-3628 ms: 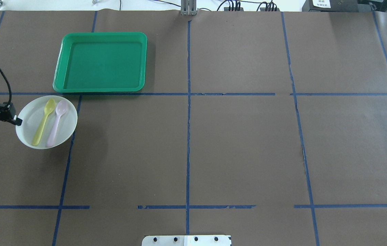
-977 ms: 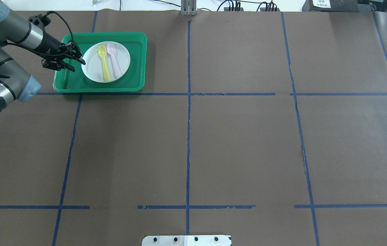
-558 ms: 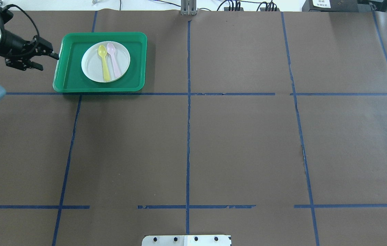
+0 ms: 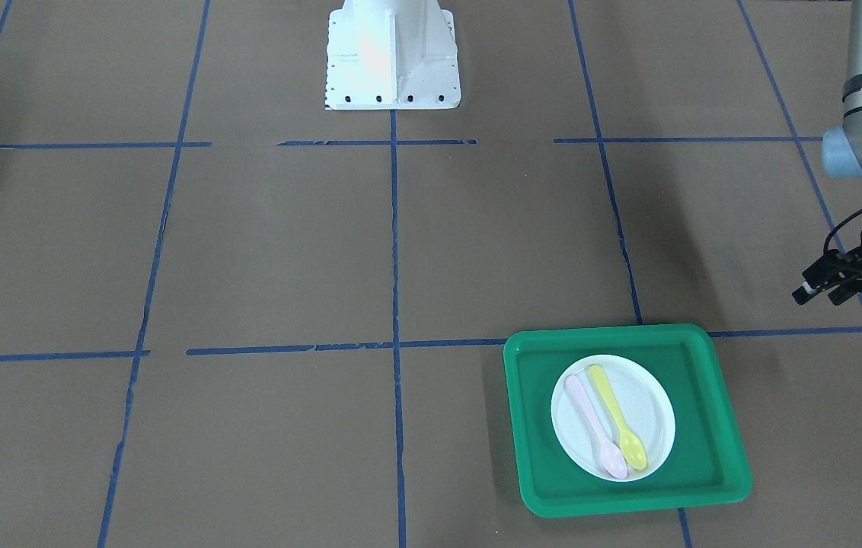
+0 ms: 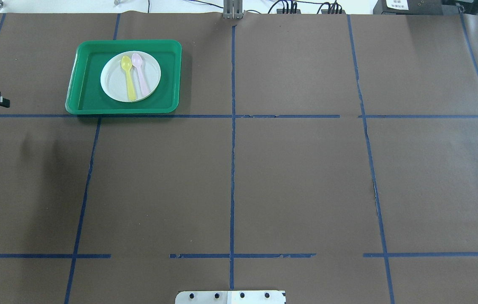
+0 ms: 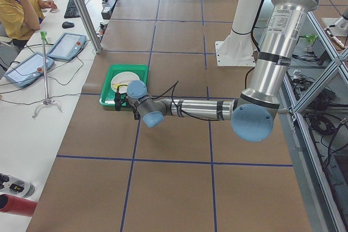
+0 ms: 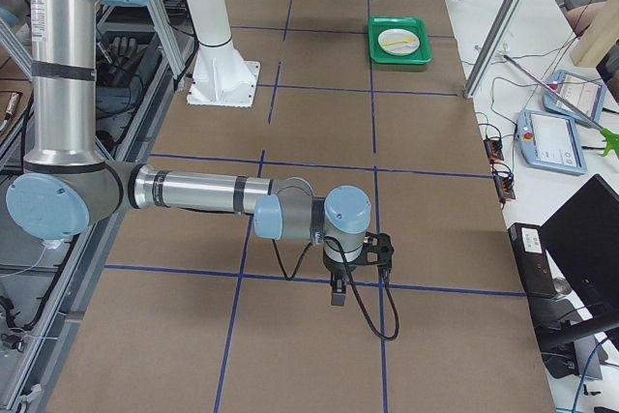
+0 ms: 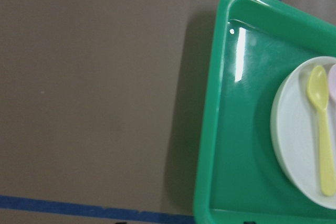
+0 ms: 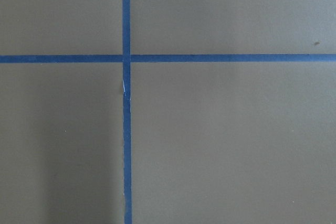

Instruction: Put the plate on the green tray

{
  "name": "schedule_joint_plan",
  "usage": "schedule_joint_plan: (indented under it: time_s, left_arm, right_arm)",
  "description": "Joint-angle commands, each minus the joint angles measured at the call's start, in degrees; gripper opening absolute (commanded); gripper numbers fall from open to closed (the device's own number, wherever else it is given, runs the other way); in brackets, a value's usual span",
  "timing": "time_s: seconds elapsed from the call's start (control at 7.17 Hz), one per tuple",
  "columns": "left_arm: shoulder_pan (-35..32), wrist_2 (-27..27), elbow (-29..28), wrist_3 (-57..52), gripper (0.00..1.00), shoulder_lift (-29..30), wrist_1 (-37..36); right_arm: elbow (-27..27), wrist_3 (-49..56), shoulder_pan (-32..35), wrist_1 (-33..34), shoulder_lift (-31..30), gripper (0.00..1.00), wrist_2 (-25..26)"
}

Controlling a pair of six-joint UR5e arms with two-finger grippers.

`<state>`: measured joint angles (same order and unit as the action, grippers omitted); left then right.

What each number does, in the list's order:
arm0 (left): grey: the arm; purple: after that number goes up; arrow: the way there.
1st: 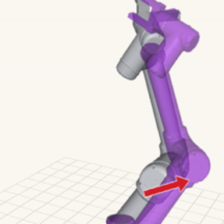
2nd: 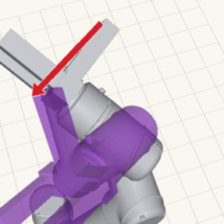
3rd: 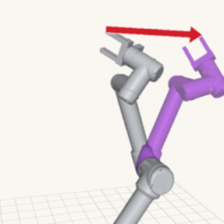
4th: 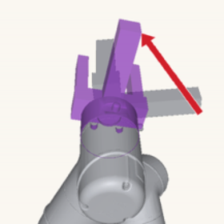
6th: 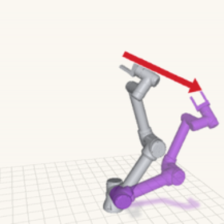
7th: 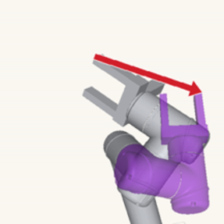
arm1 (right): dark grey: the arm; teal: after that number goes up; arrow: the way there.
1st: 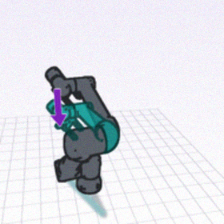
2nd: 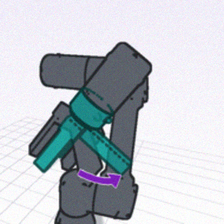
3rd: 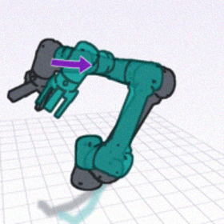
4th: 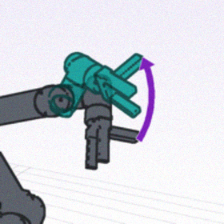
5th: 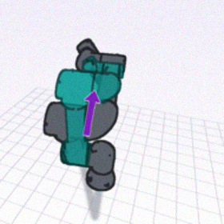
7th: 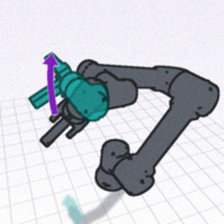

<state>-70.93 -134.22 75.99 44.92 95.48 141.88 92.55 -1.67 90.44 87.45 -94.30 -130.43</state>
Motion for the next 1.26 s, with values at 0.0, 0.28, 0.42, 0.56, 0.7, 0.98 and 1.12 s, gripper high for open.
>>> schedule_joint_plan:
  time_s: [0.0,0.28,0.42,0.56,0.7,0.98,1.12]
  left_arm:
    - [-8.2,0.0,7.0,-18.4,0.79,-4.9,-12.8]
    - [-15.3,0.0,18.4,-33.5,0.79,-5.1,-36.1]
    - [-16.3,0.0,21.8,-39.2,0.79,-6.5,-41.8]
    - [-19.0,0.0,21.8,-42.9,0.8,-8.1,-42.2]
    - [-19.2,0.0,21.0,-44.5,0.81,-8.8,-42.3]
    - [-19.2,-0.3,22.1,-44.7,1.0,-11.5,-41.9]
    - [-19.2,-0.4,22.1,-45.0,1.0,-12.2,-41.6]
  right_arm:
    - [0.0,0.0,0.0,0.0,0.0,1.0,0.0]
    - [0.1,0.0,0.0,0.0,0.0,1.0,0.0]
    - [0.0,0.0,0.0,0.0,0.0,1.0,0.0]
    - [0.1,0.0,0.0,0.0,0.0,1.0,0.0]
    - [0.0,0.0,0.0,0.0,0.0,1.0,0.0]
    - [0.0,0.0,0.0,0.0,0.0,1.0,0.0]
    - [0.0,0.0,0.0,0.0,0.0,1.0,0.0]
